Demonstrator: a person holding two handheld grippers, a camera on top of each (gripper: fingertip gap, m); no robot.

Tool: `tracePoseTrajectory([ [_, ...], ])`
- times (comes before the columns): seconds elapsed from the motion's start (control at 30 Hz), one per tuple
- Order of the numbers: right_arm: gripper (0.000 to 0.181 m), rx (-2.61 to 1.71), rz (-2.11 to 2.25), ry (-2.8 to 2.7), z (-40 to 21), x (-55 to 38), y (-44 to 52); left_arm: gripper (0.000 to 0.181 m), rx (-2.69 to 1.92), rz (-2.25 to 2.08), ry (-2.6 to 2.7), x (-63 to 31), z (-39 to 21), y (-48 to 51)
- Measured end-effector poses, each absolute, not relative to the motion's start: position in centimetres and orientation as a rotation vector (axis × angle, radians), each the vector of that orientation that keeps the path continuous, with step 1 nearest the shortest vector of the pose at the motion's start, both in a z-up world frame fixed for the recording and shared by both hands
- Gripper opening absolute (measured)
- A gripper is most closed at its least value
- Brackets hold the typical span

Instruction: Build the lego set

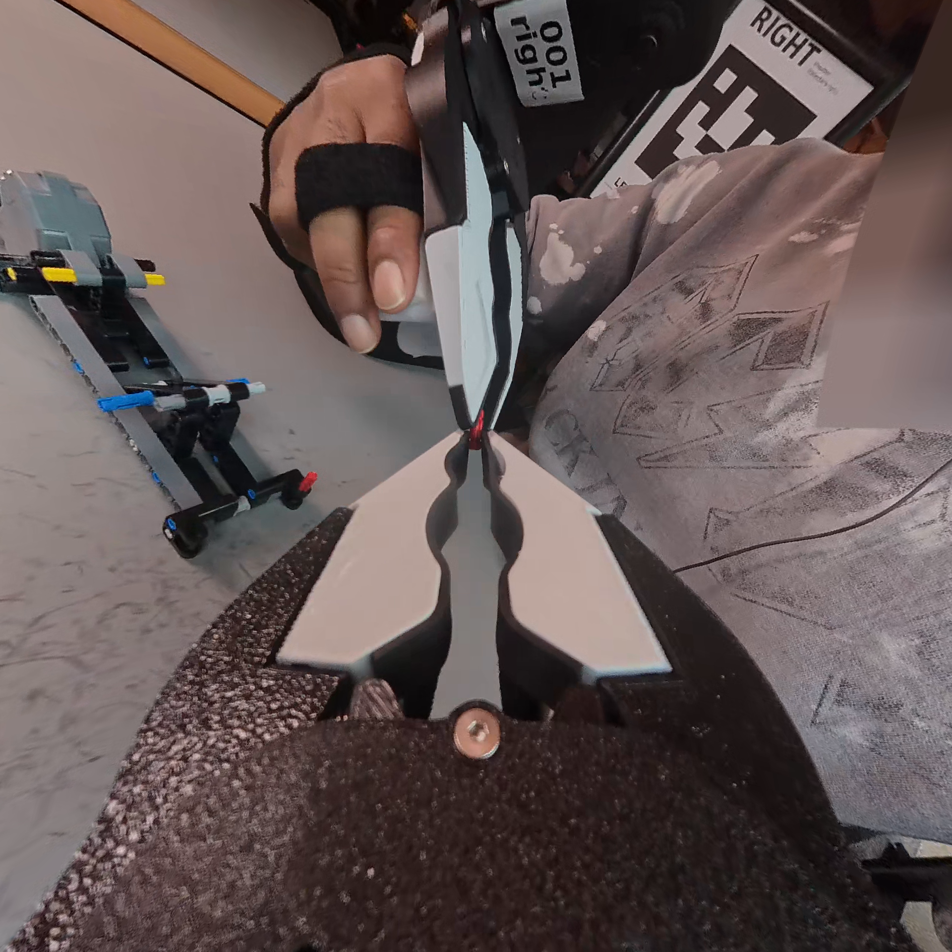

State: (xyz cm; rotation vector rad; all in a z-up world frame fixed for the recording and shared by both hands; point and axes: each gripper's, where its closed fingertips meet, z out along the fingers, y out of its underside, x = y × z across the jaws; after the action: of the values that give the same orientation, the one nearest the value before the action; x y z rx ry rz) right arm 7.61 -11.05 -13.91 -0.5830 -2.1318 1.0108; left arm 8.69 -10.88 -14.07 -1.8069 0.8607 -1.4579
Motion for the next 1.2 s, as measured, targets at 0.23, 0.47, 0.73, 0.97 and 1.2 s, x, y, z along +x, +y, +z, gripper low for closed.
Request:
tracePoseTrajectory([
  [0.23, 0.004, -0.665, 1.017, -1.822, -11.8, 5.6, -8.1, 0.004, -1.695, -1.564, 0.54, 6.5, -11.9, -8.1],
  [0.47, 0.004, -0.703, 1.052, -1.637, -9.8, 4.9, -6.5, 0.004, -1.62, -1.497, 0.381, 5.1, -10.5, -6.4],
  [0.73, 0.004, -0.677, 1.038, -1.606, -9.3, 5.1, -6.3, 0.007, -1.556, -1.584, 0.331, 5.1, -9.4, -6.5],
  [0.97, 0.004, -0.621, 0.958, -1.63, -9.6, 5.0, -6.7, 0.006, -1.563, -1.576, 0.329, 5.6, -9.4, -6.6],
  [1.2, 0.004, -0.586, 0.881, -1.628, -9.5, 5.0, -6.7, 0.005, -1.576, -1.562, 0.334, 5.8, -9.4, -6.6],
])
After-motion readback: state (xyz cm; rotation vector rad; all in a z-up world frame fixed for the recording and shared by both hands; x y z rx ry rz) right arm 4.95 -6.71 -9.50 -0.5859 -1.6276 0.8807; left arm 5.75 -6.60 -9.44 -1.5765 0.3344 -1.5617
